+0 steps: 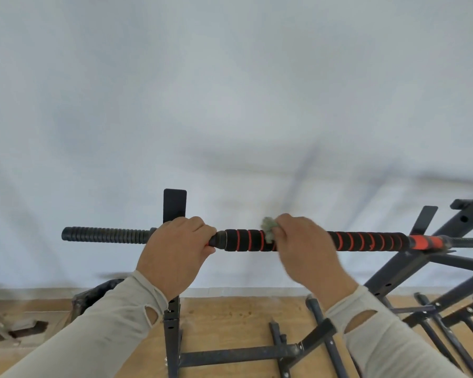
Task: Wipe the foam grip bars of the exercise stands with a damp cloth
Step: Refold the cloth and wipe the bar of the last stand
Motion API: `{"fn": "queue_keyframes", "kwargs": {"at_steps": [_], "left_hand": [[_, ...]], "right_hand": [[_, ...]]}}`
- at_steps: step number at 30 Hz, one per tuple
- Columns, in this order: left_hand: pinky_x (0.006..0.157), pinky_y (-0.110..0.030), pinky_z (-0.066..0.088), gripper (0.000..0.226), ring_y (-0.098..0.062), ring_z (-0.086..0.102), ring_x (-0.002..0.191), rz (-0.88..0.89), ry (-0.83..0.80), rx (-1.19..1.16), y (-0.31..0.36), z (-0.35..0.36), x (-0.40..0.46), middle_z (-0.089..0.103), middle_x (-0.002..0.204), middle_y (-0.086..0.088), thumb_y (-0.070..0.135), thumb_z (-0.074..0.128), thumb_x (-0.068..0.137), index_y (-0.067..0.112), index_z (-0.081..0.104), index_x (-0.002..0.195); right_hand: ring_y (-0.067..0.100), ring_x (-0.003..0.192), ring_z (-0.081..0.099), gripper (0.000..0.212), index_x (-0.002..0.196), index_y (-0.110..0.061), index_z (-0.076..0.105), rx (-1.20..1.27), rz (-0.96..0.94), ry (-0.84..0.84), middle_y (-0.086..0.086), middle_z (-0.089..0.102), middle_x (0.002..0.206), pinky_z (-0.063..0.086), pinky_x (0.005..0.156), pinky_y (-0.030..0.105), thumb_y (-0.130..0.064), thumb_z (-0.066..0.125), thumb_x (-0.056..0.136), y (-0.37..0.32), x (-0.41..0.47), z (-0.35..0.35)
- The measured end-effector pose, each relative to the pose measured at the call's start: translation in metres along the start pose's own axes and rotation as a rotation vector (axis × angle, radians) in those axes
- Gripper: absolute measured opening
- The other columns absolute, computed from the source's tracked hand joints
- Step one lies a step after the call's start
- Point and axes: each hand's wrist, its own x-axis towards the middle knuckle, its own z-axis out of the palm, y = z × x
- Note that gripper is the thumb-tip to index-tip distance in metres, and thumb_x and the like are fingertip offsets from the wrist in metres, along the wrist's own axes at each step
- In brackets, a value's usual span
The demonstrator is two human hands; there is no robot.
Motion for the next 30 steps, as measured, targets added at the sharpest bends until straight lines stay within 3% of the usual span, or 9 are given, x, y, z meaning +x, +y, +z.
{"fn": "queue_keyframes", "kwargs": {"at_steps": [3, 7, 11, 16, 20, 24, 26, 28, 30], "left_hand": [[0.063, -0.036, 0.053, 0.022, -0.02, 0.058, 0.067, 0.002, 0.014, -0.013, -0.002, 0.002, -0.001, 0.063, 0.08, 0.005, 0.03, 0.081, 0.077, 0.02, 0.069, 0.092], [0.059, -0.033, 0.044, 0.017, -0.02, 0.05, 0.064, 0.022, 0.04, -0.025, -0.003, 0.002, -0.002, 0.057, 0.076, 0.005, 0.027, 0.076, 0.082, 0.02, 0.061, 0.081], [0.064, -0.036, 0.051, 0.023, -0.021, 0.058, 0.07, 0.012, 0.011, 0.005, -0.004, 0.002, -0.003, 0.063, 0.082, 0.005, 0.032, 0.079, 0.08, 0.021, 0.069, 0.096], [0.064, -0.037, 0.052, 0.024, -0.021, 0.058, 0.07, 0.014, 0.009, 0.026, -0.002, 0.001, -0.003, 0.062, 0.082, 0.005, 0.032, 0.081, 0.077, 0.02, 0.069, 0.094], [0.064, -0.038, 0.053, 0.024, -0.021, 0.058, 0.07, 0.014, 0.003, 0.027, -0.001, 0.0, -0.003, 0.063, 0.083, 0.004, 0.032, 0.08, 0.077, 0.02, 0.068, 0.095], [0.065, -0.04, 0.056, 0.024, -0.022, 0.062, 0.07, 0.023, -0.022, 0.073, 0.0, 0.001, 0.0, 0.066, 0.082, 0.003, 0.03, 0.079, 0.08, 0.018, 0.069, 0.098], [0.064, -0.039, 0.056, 0.024, -0.023, 0.063, 0.068, 0.033, -0.035, 0.109, 0.001, 0.002, 0.003, 0.067, 0.081, 0.002, 0.028, 0.078, 0.081, 0.016, 0.069, 0.099], [0.064, -0.039, 0.055, 0.024, -0.023, 0.064, 0.067, 0.043, -0.049, 0.128, 0.001, 0.002, 0.003, 0.068, 0.081, 0.001, 0.027, 0.078, 0.081, 0.015, 0.07, 0.1], [0.063, -0.039, 0.056, 0.026, -0.023, 0.065, 0.067, 0.055, -0.049, 0.133, 0.0, 0.002, 0.003, 0.069, 0.081, 0.0, 0.026, 0.08, 0.079, 0.014, 0.071, 0.101]], "right_hand": [[0.027, 0.06, 0.058, 0.019, 0.076, -0.018, 0.06, 0.143, -0.063, 0.237, 0.0, 0.06, 0.064, 0.053, 0.057, 0.039, -0.014, 0.064, 0.094, -0.055, -0.002, 0.02], [0.022, 0.106, 0.066, 0.015, 0.096, -0.015, 0.066, 0.278, -0.245, 0.157, -0.001, 0.073, 0.097, 0.051, 0.096, 0.04, -0.014, 0.051, 0.099, -0.071, -0.007, 0.038], [0.024, 0.097, 0.067, 0.023, 0.104, -0.016, 0.067, 0.084, -0.253, 0.067, 0.0, 0.074, 0.102, 0.054, 0.085, 0.039, -0.004, 0.061, 0.085, -0.014, -0.008, 0.022], [0.017, 0.083, 0.059, 0.014, 0.104, -0.024, 0.058, -0.249, 0.099, -0.23, -0.007, 0.059, 0.085, 0.052, 0.075, 0.031, -0.015, 0.055, 0.094, 0.068, -0.003, -0.013], [0.017, 0.072, 0.056, 0.021, 0.096, -0.019, 0.058, -0.097, 0.17, -0.053, -0.005, 0.059, 0.077, 0.049, 0.064, 0.036, -0.028, 0.04, 0.105, 0.069, -0.018, -0.009], [0.029, 0.07, 0.065, 0.007, 0.094, -0.014, 0.07, 0.058, -0.029, 0.22, 0.003, 0.067, 0.076, 0.059, 0.073, 0.041, -0.009, 0.066, 0.094, 0.007, -0.016, 0.015], [0.027, 0.084, 0.069, 0.018, 0.099, -0.014, 0.072, 0.151, -0.15, 0.298, 0.004, 0.073, 0.086, 0.059, 0.089, 0.043, -0.001, 0.074, 0.086, -0.021, -0.013, 0.028], [0.022, 0.111, 0.066, 0.014, 0.106, -0.012, 0.072, 0.241, -0.193, 0.286, 0.001, 0.076, 0.104, 0.045, 0.111, 0.035, -0.008, 0.064, 0.095, -0.039, -0.013, 0.042], [0.021, 0.125, 0.061, 0.017, 0.11, -0.01, 0.071, 0.278, -0.201, 0.279, 0.001, 0.074, 0.116, 0.04, 0.115, 0.034, -0.012, 0.057, 0.1, -0.041, -0.016, 0.05]]}}
